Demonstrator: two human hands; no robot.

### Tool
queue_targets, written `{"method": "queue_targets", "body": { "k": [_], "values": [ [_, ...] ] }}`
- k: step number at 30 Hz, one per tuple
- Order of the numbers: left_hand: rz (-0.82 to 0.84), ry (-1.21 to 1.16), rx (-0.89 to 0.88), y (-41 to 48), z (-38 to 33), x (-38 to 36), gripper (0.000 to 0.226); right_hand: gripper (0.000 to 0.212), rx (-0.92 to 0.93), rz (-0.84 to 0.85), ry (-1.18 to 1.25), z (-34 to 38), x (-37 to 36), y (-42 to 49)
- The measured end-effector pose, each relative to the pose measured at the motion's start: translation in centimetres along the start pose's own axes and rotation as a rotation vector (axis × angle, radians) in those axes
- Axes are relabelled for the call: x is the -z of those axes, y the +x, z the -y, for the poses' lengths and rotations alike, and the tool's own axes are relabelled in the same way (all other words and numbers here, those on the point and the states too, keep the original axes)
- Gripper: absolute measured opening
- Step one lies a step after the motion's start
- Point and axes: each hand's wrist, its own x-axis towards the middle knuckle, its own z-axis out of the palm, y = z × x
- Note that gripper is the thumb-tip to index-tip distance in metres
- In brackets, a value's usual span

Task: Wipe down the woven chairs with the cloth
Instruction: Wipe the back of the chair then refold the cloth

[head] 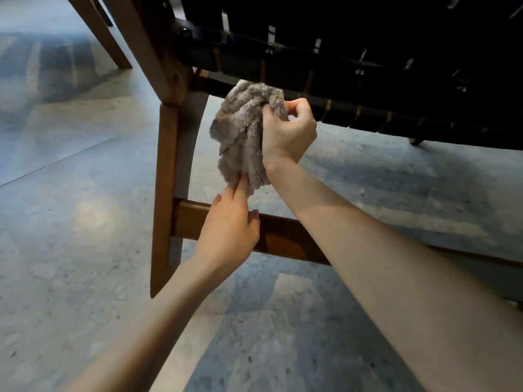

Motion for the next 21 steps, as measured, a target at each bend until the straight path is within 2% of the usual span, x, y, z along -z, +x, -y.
{"method": "queue_targets", "body": {
  "k": [6, 10, 21],
  "values": [
    [0.062, -0.005, -0.011, 0.6, -4.6, -3.6, 0.064, 0.018, 0.033, -0.02, -0.092, -0.5, 5.9, 3.4],
    [0.154, 0.021, -0.09, 0.6, -7.2, -5.6, 0.059, 0.02, 0.035, -0.019, -0.15, -1.3, 9.5, 5.3],
    [0.263, 0.037, -0.186, 0.7, -13.0, -10.2, 0.055, 0.021, -0.025, -0.167, -0.182, -2.7, 17.9, 9.8]
  ]
}}
